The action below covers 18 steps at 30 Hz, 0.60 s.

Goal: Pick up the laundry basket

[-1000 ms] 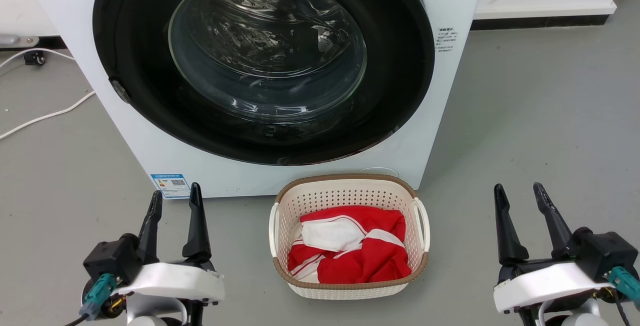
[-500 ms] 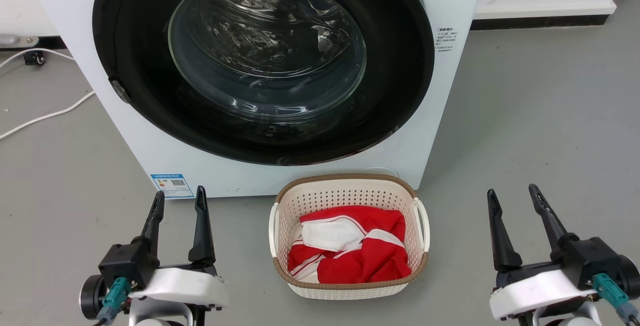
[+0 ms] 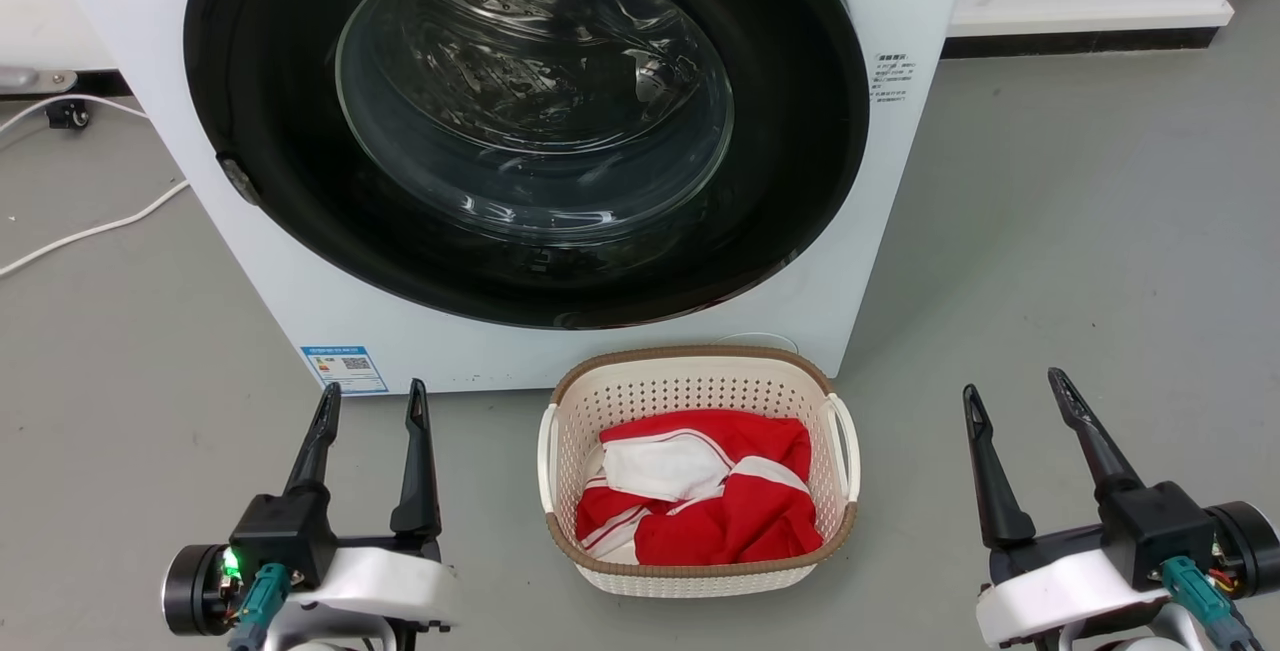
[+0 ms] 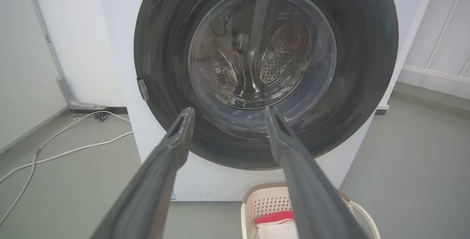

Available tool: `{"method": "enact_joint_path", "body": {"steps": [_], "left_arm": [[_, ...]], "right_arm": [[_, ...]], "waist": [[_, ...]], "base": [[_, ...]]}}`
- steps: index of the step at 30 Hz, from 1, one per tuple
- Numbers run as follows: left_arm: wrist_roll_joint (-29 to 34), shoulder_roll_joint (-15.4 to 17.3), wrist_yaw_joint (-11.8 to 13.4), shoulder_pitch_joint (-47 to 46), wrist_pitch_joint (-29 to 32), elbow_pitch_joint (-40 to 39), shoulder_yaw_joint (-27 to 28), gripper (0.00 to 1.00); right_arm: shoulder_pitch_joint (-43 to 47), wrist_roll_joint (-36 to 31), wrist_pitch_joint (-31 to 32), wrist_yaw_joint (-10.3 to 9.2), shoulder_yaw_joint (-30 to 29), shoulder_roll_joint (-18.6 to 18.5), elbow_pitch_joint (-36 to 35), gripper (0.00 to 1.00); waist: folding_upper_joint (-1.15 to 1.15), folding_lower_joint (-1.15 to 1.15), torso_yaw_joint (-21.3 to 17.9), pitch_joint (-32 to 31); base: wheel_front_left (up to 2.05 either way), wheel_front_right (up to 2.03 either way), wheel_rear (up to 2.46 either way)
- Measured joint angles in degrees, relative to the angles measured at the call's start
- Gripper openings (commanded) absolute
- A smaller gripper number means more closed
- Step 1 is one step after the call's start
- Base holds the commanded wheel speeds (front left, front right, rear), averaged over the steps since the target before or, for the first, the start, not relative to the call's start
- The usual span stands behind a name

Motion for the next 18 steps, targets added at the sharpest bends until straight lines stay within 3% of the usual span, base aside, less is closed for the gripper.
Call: {"method": "enact_joint_path", "body": {"steps": [18], "left_arm": [[2.27,0.02,0.04,0.2,-0.66,0.47,0.31,1.0]], "right_arm": [[0.17,-0.31,-0.64,0.0,-0.76,-0.02,-0.1,1.0]], "waist": [[0.0,0.0,-0.07,-0.03]], "base": [[0.0,0.0,0.0]]}}
